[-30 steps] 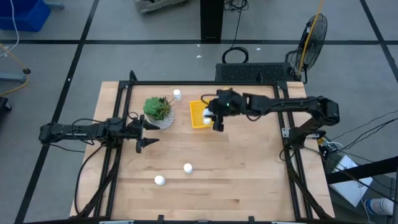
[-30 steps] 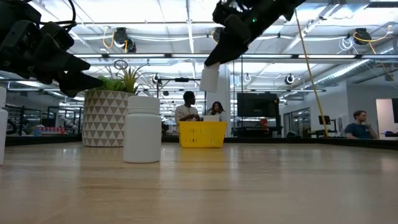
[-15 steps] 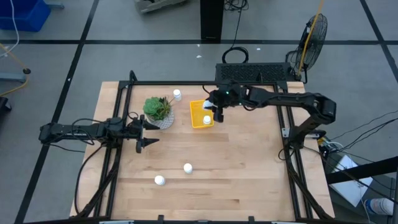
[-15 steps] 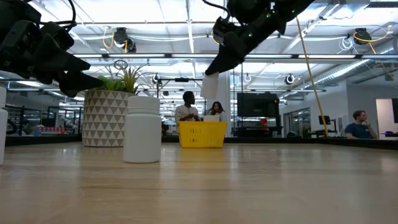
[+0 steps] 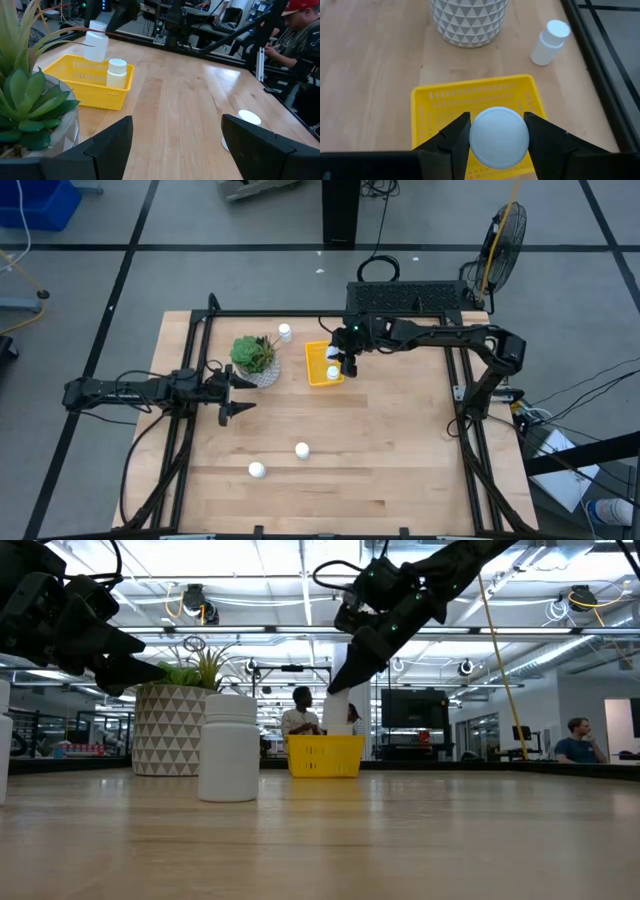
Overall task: Pick and place pill bottles into a basket
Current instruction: Put the white pill bottle into the yellow bin
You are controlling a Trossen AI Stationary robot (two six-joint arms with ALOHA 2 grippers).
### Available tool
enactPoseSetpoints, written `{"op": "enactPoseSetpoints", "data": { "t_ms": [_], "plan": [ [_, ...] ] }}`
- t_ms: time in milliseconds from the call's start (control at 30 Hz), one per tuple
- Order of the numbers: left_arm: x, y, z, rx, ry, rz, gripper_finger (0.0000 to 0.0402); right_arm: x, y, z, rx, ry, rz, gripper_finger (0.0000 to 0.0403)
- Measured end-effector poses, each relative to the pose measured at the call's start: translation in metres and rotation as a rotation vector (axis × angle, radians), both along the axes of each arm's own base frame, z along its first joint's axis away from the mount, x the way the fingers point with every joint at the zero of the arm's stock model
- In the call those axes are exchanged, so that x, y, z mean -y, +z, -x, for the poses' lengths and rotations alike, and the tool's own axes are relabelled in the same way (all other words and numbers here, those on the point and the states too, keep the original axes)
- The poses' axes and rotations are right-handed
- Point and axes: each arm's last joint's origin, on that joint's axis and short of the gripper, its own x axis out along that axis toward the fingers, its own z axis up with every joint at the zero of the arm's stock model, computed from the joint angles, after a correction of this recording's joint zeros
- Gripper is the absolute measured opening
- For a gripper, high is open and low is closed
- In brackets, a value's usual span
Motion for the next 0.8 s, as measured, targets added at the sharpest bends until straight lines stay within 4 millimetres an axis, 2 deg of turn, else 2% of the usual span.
{"op": "enactPoseSetpoints", "data": {
  "t_ms": [567, 800],
  "plan": [
    [0.000, 0.000, 0.000, -0.001, 0.000, 0.000, 0.0310, 0.005, -0.032, -0.012, -0.062, 0.009, -0.019, 0.0158],
    [0.000, 0.000, 0.000, 0.000, 0.000, 0.000, 0.0310, 0.004, -0.033, -0.013, -0.053, 0.026, -0.033, 0.0156]
  ]
}}
